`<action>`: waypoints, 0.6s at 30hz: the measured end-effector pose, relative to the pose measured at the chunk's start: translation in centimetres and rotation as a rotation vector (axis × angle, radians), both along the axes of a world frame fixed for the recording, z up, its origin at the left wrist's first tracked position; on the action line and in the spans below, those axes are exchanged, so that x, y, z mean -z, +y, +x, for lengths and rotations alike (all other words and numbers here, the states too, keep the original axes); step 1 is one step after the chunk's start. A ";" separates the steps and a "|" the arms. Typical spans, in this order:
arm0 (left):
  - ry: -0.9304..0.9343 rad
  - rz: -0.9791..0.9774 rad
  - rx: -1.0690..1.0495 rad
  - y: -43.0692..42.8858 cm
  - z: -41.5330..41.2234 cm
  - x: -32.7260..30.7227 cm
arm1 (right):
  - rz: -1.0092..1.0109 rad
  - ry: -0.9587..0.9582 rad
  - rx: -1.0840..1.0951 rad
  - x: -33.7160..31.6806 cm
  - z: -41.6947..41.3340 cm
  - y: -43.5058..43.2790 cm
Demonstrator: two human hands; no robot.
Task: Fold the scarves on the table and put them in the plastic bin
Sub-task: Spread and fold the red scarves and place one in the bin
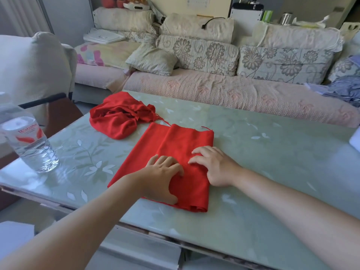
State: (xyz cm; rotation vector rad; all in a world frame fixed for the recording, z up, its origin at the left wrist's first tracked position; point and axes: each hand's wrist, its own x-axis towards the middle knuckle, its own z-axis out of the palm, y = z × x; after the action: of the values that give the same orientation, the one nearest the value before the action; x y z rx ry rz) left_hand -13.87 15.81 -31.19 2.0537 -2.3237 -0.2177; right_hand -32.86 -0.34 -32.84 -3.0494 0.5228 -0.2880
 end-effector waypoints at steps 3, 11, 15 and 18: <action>-0.009 0.009 0.008 1.1 -0.5 0.0 | -0.062 0.051 -0.079 0.1 -2.1 2.3; 0.327 0.059 -0.061 2.0 -2.7 -0.1 | -0.011 -0.073 -0.120 0.2 -3.9 3.8; 0.456 0.041 -0.213 1.6 -2.0 -1.9 | 0.086 0.095 0.072 -3.0 -1.7 3.4; 0.321 -0.101 -0.360 1.3 0.4 -1.8 | 0.024 0.113 0.118 -4.1 2.1 2.9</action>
State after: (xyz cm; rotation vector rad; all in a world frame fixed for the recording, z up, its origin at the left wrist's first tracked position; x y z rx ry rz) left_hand -13.47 17.09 -29.43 2.1523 -1.7176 -0.3745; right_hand -30.72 2.56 -28.70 -3.0301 0.7094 -0.1126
